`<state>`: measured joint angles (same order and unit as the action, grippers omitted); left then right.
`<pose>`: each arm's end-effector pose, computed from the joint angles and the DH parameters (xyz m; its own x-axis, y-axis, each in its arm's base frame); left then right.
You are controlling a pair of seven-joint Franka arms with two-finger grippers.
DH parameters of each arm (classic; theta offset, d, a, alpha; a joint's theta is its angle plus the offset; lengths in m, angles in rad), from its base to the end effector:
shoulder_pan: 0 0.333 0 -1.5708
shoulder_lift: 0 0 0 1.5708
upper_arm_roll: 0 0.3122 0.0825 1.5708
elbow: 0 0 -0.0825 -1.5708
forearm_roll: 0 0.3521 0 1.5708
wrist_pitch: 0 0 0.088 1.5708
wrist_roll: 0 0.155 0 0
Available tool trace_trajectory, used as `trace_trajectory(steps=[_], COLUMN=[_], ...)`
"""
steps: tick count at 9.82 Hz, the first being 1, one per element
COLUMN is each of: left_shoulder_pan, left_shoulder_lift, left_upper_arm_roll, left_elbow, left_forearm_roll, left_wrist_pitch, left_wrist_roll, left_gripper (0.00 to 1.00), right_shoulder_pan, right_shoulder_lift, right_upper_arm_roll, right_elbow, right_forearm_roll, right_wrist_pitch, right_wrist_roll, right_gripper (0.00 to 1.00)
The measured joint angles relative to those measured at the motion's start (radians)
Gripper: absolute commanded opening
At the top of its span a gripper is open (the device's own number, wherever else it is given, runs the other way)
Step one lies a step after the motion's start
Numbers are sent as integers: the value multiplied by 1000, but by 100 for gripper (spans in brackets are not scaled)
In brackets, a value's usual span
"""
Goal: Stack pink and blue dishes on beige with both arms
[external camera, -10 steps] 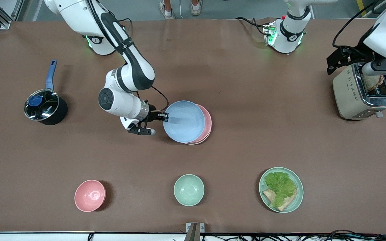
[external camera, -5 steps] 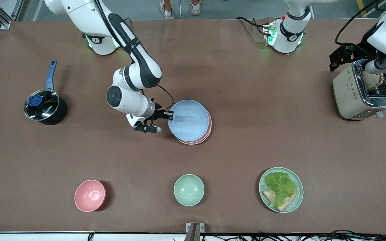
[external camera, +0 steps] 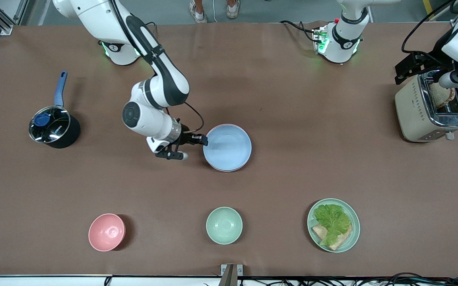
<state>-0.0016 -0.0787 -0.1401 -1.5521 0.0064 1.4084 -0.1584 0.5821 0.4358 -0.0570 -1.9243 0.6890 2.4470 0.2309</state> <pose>0.4730 -0.0692 0.6063 0.9979 0.0191 -0.0621 0.0175 -0.9995 -0.0275 0.5252 0.3289 0.2476 0.9745 -0.1881 -0.1220 -0.2222 -0.8835 -0.4124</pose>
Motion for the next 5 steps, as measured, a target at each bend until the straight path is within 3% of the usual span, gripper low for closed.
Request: trace_trajectory(steps=[2, 5], left_shoulder_pan=[0, 1], left_shoulder_lift=[0, 0], left_upper_arm_roll=[0, 0], left_elbow=[0, 0], left_forearm_roll=[0, 0], left_wrist_pitch=[0, 0], left_wrist_roll=[0, 0], left_gripper=[100, 100], right_shoulder_pan=[-6, -17], right_shoulder_lift=[-85, -283], right_upper_arm_roll=[-92, -267], right_elbow=[11, 25], right_forearm_roll=[-71, -420], right_wrist_pitch=[-54, -277], right_wrist_roll=[-6, 39], right_gripper=[100, 100])
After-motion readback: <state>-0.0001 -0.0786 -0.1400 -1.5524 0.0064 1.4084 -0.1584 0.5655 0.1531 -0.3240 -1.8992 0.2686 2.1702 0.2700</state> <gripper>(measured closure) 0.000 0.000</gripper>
